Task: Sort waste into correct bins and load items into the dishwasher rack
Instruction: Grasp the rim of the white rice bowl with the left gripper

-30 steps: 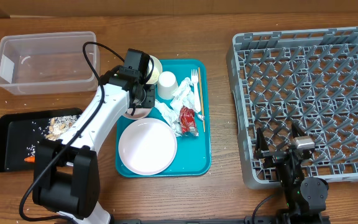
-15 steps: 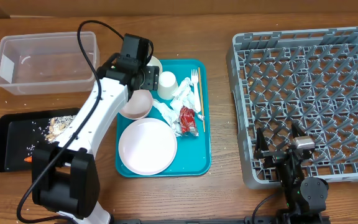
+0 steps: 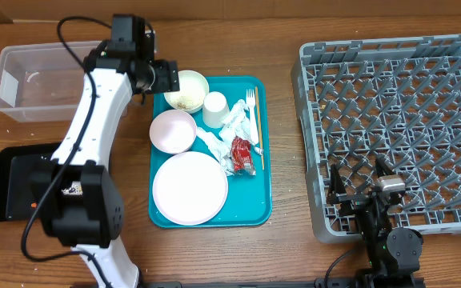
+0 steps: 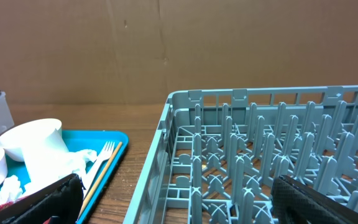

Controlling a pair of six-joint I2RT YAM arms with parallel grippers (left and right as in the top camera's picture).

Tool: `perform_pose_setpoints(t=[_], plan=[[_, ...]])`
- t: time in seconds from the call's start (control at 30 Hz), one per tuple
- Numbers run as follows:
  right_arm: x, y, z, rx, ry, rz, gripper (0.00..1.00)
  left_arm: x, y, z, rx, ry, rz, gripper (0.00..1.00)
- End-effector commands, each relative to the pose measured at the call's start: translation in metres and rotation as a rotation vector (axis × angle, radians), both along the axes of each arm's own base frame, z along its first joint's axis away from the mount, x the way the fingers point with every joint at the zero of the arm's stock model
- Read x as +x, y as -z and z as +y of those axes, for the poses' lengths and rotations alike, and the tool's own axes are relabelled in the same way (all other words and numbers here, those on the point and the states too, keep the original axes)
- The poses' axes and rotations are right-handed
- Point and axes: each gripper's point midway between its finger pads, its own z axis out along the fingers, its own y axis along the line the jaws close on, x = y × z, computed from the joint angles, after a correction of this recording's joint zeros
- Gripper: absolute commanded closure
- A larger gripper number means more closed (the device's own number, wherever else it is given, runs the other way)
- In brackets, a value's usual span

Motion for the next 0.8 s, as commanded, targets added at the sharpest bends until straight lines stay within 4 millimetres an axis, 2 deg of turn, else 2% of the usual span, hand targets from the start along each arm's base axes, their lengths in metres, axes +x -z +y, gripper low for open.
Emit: perform_pose_setpoints(t=[0.0,0.23,0.4,0.57,0.77], plan=[[0.0,0.002,0.0,0.003,0.001,-0.004,0.0,0.007,0.013,-0.02,0.018,0.069,0.017,0.12],[0.0,0.002,0.0,0.003,0.001,-0.004,0.0,0.012,0.063,-0.016,0.145,0.064,0.086,0.12],[0.0,0.002,0.0,0.003,0.001,-0.004,0.0,0.015,0.09,-0.002,0.23,0.032,0.12,0.12],[0.0,0.002,0.0,0.003,0.001,-0.004,0.0,0.019,0.09,0.003,0.25,-0.002,0.108,0.12],[0.0,0.002,0.0,0.003,0.001,-0.004,0.0,0.016,0.092,-0.014,0.156,0.037,0.119,0.28]])
